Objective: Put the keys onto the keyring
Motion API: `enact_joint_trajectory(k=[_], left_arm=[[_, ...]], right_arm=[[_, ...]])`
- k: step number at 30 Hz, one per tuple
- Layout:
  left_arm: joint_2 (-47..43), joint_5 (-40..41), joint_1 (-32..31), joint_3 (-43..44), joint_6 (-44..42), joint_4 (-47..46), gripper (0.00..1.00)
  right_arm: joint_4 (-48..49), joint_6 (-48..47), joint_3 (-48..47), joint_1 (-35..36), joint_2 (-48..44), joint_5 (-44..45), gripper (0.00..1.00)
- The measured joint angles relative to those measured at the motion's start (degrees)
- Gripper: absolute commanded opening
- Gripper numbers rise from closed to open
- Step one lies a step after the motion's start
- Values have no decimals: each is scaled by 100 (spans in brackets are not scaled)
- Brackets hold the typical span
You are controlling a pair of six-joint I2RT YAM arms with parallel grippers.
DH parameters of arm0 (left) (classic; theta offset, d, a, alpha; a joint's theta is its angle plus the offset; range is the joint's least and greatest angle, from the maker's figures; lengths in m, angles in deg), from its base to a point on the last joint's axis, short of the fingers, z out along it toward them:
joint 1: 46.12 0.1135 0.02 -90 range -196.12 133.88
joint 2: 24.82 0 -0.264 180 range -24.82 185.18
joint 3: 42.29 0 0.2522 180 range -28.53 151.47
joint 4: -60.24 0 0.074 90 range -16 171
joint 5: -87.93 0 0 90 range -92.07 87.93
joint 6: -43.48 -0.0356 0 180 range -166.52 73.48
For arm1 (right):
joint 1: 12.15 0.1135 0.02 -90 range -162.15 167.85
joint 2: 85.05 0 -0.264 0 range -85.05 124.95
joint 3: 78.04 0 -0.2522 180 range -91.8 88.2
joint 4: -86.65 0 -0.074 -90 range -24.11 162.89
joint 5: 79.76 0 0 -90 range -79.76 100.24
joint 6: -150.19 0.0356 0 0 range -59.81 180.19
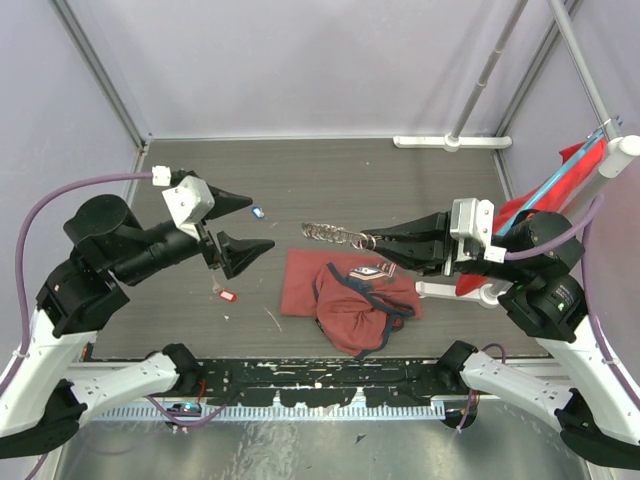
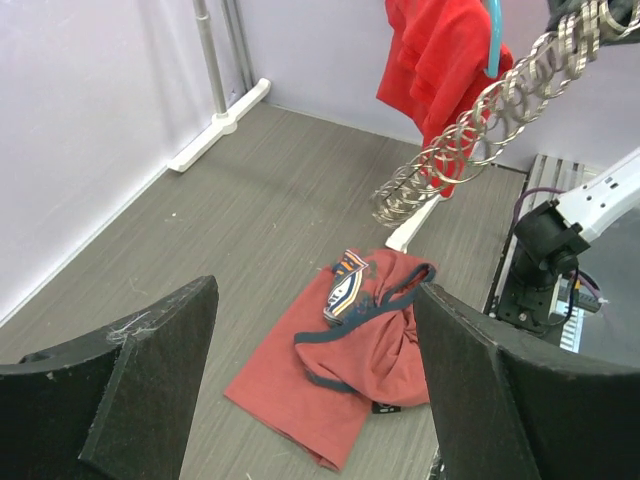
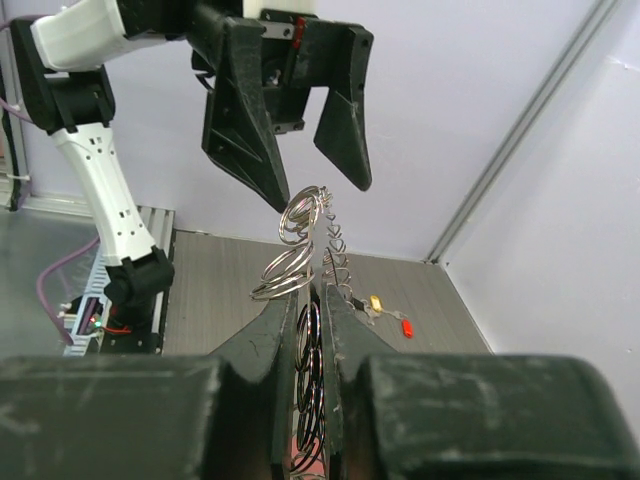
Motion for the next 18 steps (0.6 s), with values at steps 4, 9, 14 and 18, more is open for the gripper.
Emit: enact_joint_trajectory(k=[4,9,14,18], left_arm=[[31,-63,0,-59,-68,-37,83],[42,-181,0,-66,-76,-37,83],[-59,-48,0,-101,-68,-33,78],[-42,619,0,-101,2,87,76]], right_arm=[[74,114,0,0,0,-170,1],[118,245,0,0,0,-293,1],[105,409,-20,0,46,-210,1],[-2,640,-79,0,214,210,1]])
